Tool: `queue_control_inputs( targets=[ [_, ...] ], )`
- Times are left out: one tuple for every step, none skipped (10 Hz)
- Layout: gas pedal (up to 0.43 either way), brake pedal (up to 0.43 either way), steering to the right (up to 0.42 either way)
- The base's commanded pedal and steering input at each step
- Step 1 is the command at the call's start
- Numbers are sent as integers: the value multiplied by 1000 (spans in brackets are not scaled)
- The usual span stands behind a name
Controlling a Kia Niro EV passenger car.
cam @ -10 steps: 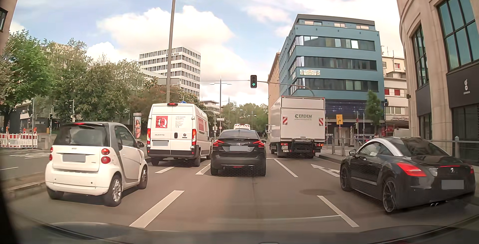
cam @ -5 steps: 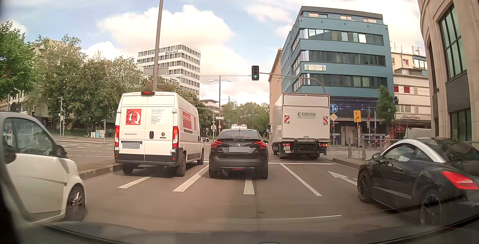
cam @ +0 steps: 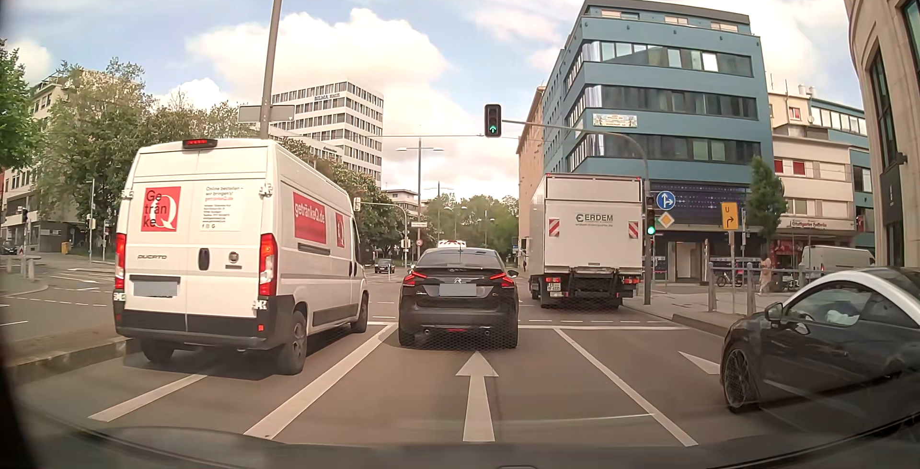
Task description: Follow the waypoints while adhering to traffic rules and regulations
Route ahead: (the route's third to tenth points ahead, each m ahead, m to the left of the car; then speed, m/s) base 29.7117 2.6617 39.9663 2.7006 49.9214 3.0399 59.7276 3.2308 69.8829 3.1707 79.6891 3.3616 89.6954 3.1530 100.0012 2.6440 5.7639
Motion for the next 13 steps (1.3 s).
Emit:
queue_control_inputs(
  targets=[
    [0,0,2],
    [0,0,-1],
    [20,0,-4],
    [47,0,-4],
    [59,0,-4],
    [79,0,-4],
    [98,0,-4],
    [118,0,-4],
    [138,0,-4],
    [157,0,-4],
    [157,0,-4],
    [157,0,-4],
    [169,0,-4]
  ],
)
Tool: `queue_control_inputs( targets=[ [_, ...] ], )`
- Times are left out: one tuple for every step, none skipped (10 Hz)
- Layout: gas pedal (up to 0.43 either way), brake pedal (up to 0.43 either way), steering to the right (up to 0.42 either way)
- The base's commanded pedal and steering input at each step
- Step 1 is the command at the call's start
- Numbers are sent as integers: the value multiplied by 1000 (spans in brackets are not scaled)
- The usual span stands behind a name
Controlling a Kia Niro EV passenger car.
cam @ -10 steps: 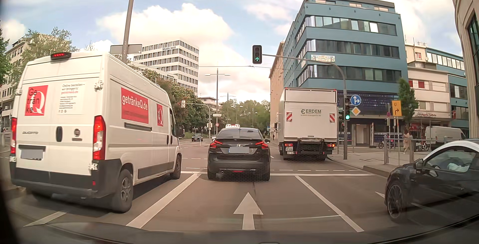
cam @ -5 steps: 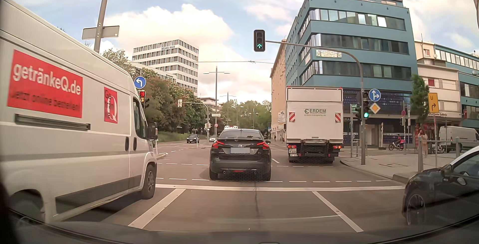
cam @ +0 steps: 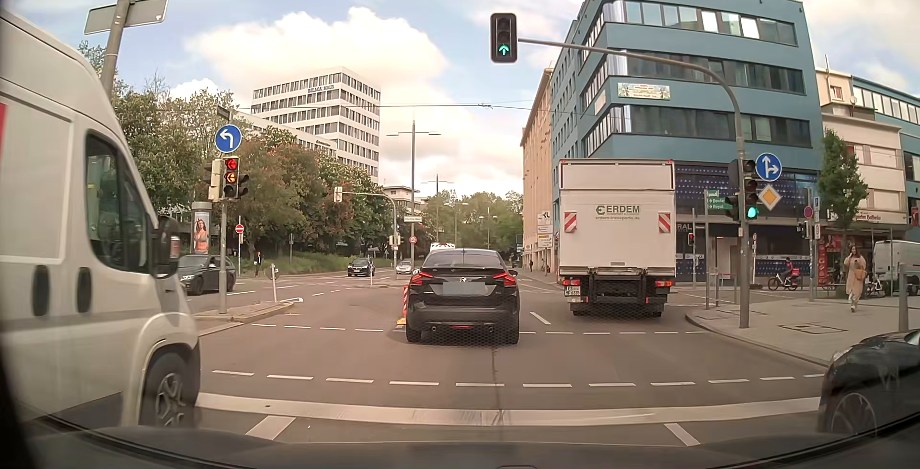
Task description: Follow the waypoints while adhering to traffic rules and regulations
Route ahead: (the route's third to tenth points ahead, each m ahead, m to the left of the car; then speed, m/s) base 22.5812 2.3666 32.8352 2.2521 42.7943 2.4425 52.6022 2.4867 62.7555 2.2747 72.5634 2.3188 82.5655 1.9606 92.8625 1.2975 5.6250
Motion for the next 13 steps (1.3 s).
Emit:
queue_control_inputs(
  targets=[
    [169,0,-3],
    [177,0,-3],
    [177,0,-3],
    [177,0,-3],
    [177,0,-3],
    [177,0,-3],
    [189,0,-3],
    [189,0,-4],
    [189,0,-5],
    [189,0,-5],
    [189,0,-10],
    [189,0,-21],
    [189,0,-27]
  ],
)
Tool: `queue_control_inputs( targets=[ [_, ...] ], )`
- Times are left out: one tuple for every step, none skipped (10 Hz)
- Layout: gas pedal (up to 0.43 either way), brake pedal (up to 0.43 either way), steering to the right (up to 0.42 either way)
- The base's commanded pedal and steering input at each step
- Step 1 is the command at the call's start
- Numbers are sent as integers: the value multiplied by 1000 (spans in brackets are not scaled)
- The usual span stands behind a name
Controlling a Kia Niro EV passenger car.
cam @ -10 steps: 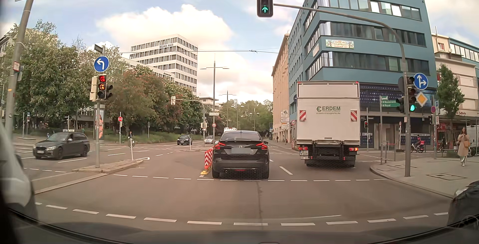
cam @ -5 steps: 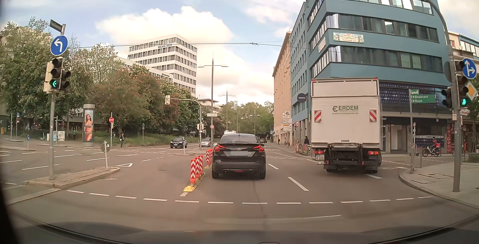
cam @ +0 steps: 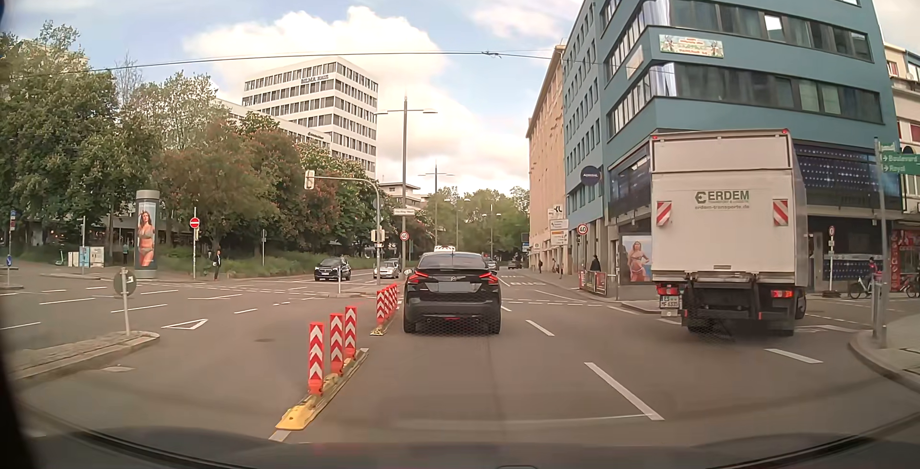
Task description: Follow the waypoints while adhering to traffic rules and regulations
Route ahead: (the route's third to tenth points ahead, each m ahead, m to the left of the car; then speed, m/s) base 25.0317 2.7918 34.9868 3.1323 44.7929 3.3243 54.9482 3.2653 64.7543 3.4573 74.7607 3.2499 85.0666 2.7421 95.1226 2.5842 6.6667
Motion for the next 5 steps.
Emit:
queue_control_inputs(
  targets=[
    [189,0,-30],
    [189,0,-30],
    [189,0,-30],
    [197,0,-30],
    [197,0,-29]
  ],
)
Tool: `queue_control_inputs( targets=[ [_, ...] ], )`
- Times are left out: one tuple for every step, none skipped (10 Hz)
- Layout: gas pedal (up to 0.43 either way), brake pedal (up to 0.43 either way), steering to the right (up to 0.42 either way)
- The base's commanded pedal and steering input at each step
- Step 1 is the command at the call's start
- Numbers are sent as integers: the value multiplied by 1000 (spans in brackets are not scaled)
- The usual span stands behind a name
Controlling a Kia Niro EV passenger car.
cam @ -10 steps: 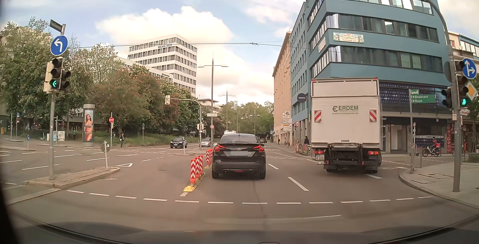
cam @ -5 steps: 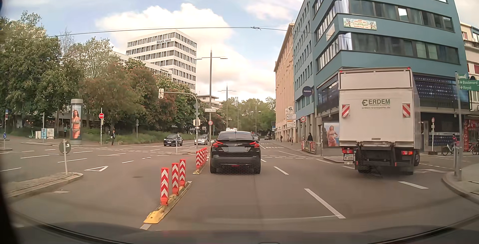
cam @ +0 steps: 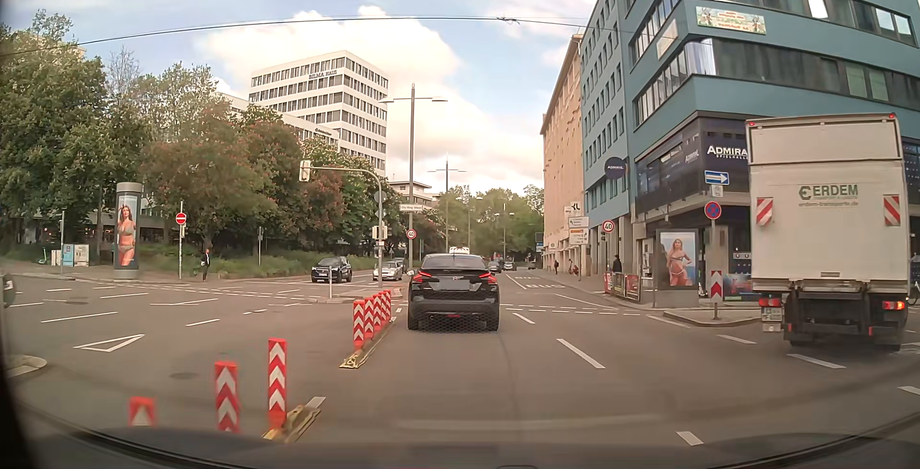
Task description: Follow the waypoints while adhering to traffic rules and regulations
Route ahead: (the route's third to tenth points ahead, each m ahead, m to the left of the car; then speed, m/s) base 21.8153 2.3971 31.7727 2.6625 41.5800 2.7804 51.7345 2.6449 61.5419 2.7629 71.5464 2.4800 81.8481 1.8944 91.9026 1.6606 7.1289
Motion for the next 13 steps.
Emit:
queue_control_inputs(
  targets=[
    [197,0,-29],
    [209,0,-29],
    [209,0,-29],
    [209,0,-28],
    [209,0,-26],
    [209,0,-25],
    [220,0,-24],
    [220,0,-24],
    [220,0,-22],
    [220,0,-20],
    [220,0,-19],
    [220,0,-19],
    [220,0,-19]
  ],
)
